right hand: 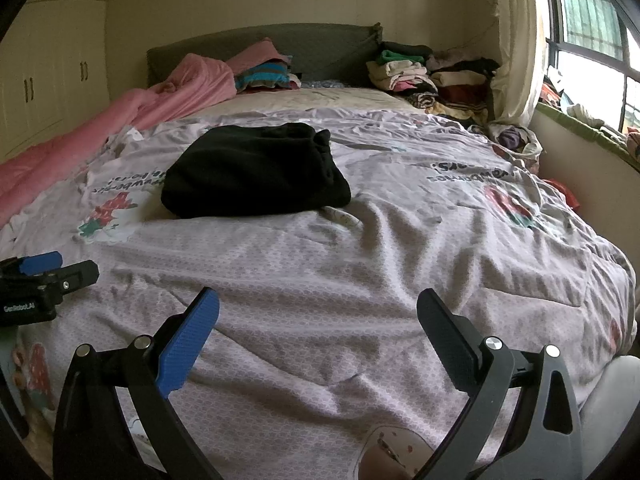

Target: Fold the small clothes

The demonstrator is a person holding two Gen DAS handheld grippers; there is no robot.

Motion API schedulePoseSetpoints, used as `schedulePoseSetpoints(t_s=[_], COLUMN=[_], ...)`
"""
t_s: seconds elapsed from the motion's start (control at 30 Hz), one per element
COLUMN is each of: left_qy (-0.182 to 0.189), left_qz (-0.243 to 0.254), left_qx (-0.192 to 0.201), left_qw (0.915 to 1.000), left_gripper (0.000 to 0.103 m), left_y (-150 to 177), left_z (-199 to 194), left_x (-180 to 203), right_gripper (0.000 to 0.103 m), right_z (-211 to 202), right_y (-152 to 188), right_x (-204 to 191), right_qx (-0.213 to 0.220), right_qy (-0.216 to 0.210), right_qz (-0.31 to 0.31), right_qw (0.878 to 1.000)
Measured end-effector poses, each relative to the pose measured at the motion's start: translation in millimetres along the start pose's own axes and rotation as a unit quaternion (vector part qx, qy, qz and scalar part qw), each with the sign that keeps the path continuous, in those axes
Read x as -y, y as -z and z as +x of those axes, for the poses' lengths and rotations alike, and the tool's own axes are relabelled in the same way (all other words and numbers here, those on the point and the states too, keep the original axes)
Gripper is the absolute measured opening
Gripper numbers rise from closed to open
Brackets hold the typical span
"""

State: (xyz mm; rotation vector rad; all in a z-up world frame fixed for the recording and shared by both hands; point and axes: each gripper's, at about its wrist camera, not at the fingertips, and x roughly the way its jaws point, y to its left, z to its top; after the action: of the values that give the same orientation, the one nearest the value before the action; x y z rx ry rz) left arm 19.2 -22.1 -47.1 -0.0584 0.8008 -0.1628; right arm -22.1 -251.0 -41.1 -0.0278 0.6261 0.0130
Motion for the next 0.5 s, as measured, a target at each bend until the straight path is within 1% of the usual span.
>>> schedulePoseSetpoints(t_s=[0.1,0.2,0.23,0.3,0.33,0.4,0.43,0.47,0.5], left_qy=[-0.011,-0.017,-0.008,0.003,0.004,-0.014,-0.032,-0.047,-0.083], left_qz=[0.004,-0.004,-0.016,-0.043,-0.065,-0.101,-0.128,-0.145,-0.160], left_qx=[-0.010,-0.023,-0.028,-0.038,-0.039,-0.037,-0.032,-0.030,-0.027], left_qw=[0.9999,0.9996,0.9994,0.9983,0.9971,0.9941,0.9908,0.9879,0.9833], left_gripper=[0.094,0.094,0.093,0.094,0.094,0.094,0.094,0.094,0.094], left_y=[1.4,2.7,2.5,-1.7,-8.8,-24.6,-35.6,-44.8,-56.0], left_z=[4.2,8.9,10.3,12.0,12.4,11.8,10.7,11.1,12.1], left_x=[1.7,-0.7,-6.5,-22.5,-40.9,-79.0,-109.4,-136.5,-173.3], right_gripper=[0.099,0.099,0.099,0.099,0.099,0.099,0.099,0.099,0.099], right_z=[-0.6,-4.5,-6.6,-16.0,-18.9,-32.6,-39.2,-48.9,-56.6], right_y=[1.1,4.0,5.6,11.2,13.6,25.0,31.2,42.6,54.7], right_x=[4.4,25.7,37.0,76.8,91.6,152.8,176.8,211.3,240.6], right_qx=[-0.001,-0.001,-0.002,-0.003,-0.005,-0.020,-0.024,-0.030,-0.040], right_qy=[0.008,0.041,0.057,0.118,0.138,0.213,0.237,0.280,0.321], right_qz=[0.009,0.042,0.059,0.103,0.115,0.170,0.193,0.221,0.241], right_qw=[1.000,0.998,0.997,0.988,0.984,0.962,0.952,0.934,0.915])
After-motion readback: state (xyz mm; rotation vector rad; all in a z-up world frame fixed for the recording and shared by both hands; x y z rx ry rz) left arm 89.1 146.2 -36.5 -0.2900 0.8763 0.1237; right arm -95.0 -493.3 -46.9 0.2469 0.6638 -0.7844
